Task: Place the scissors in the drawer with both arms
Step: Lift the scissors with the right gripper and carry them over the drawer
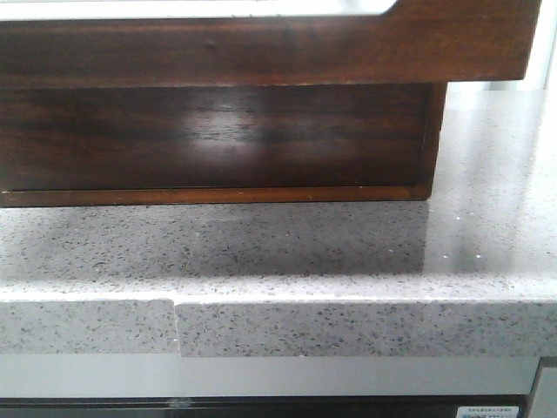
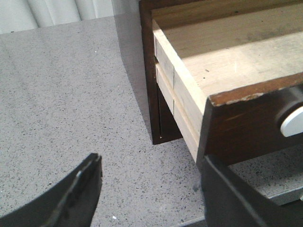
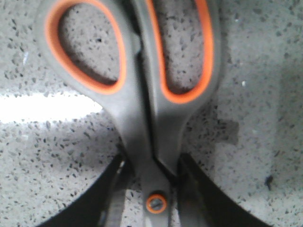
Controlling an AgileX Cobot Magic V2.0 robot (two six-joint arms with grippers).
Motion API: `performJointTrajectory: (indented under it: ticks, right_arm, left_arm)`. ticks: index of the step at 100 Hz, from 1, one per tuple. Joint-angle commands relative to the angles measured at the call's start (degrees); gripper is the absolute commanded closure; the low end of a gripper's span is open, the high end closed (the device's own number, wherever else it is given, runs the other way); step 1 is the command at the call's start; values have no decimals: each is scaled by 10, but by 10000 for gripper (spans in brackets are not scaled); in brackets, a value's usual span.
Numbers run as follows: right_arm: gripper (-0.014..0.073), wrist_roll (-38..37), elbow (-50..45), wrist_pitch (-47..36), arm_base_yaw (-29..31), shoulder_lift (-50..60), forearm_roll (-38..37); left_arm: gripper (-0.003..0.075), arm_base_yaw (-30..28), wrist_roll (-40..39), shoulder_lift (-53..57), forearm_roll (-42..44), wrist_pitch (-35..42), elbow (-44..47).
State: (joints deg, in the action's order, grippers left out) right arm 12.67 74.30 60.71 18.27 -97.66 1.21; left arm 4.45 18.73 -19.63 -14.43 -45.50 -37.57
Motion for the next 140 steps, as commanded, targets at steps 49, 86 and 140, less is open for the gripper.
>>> performJointTrajectory:
  ticks: [49, 86, 140]
  right_arm:
    - [606, 19, 16, -8, 4, 47, -1]
    - [606, 35, 50, -15, -14, 214, 39]
    - [606, 84, 191, -17, -264, 351, 73]
  left_arm:
    - [300, 4, -3, -9, -13, 45, -17]
    - [300, 4, -3, -9, -14, 45, -17]
    - [300, 4, -3, -9, -16, 45, -17]
